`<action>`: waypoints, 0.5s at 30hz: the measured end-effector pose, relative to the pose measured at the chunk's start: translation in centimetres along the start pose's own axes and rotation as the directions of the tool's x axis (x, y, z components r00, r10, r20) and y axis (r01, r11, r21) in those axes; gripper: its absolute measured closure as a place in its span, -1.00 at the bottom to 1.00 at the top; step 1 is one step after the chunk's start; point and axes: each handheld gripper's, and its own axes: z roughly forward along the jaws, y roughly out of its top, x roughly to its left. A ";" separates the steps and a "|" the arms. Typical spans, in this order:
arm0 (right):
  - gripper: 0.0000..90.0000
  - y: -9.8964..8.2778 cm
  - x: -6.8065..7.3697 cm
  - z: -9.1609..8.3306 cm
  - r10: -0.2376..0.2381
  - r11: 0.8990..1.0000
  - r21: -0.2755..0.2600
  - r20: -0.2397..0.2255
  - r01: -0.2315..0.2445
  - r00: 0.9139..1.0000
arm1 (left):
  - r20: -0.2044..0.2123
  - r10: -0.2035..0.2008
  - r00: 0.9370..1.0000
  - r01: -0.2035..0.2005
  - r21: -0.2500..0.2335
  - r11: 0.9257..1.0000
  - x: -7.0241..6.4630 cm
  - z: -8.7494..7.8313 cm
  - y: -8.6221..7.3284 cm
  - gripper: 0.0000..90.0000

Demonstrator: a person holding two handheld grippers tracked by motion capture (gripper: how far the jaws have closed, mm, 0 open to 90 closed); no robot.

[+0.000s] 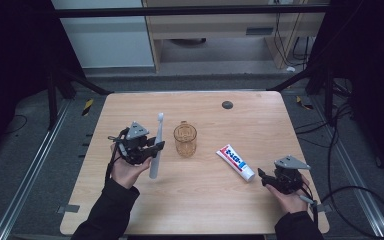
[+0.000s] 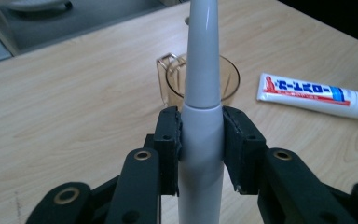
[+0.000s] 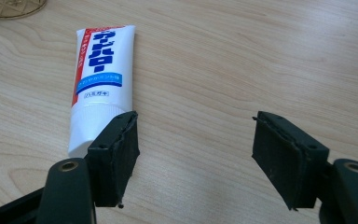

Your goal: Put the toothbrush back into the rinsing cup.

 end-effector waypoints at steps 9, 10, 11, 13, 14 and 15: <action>-0.37 0.0 -0.1 0.1 0.002 1.000 -0.010 0.010 -0.002 1.000 | -0.053 -0.036 0.998 0.032 -0.082 0.996 1.3 -0.6 1.2 0.50; -0.39 0.0 -0.1 0.1 0.003 1.000 -0.010 0.012 -0.003 1.000 | -0.055 -0.044 0.998 0.039 -0.094 0.995 1.5 -0.6 1.4 0.50; -0.40 0.0 -0.1 0.1 0.007 1.000 -0.009 0.008 -0.007 1.000 | -0.057 -0.052 0.997 0.046 -0.106 0.993 1.7 -0.7 1.6 0.50; -0.41 -0.1 -0.1 0.1 0.005 1.000 -0.011 0.010 -0.005 1.000 | -0.057 -0.069 0.996 0.061 -0.132 0.989 2.0 -0.8 2.0 0.50; -0.42 -0.1 -0.1 0.1 0.005 1.000 -0.013 0.011 -0.004 1.000 | -0.055 -0.077 0.996 0.069 -0.139 0.988 2.1 -0.8 2.3 0.50; -0.43 -0.1 -0.1 0.1 0.004 1.000 -0.013 0.012 -0.004 1.000 | -0.052 -0.086 0.995 0.077 -0.151 0.985 2.2 -0.8 2.6 0.50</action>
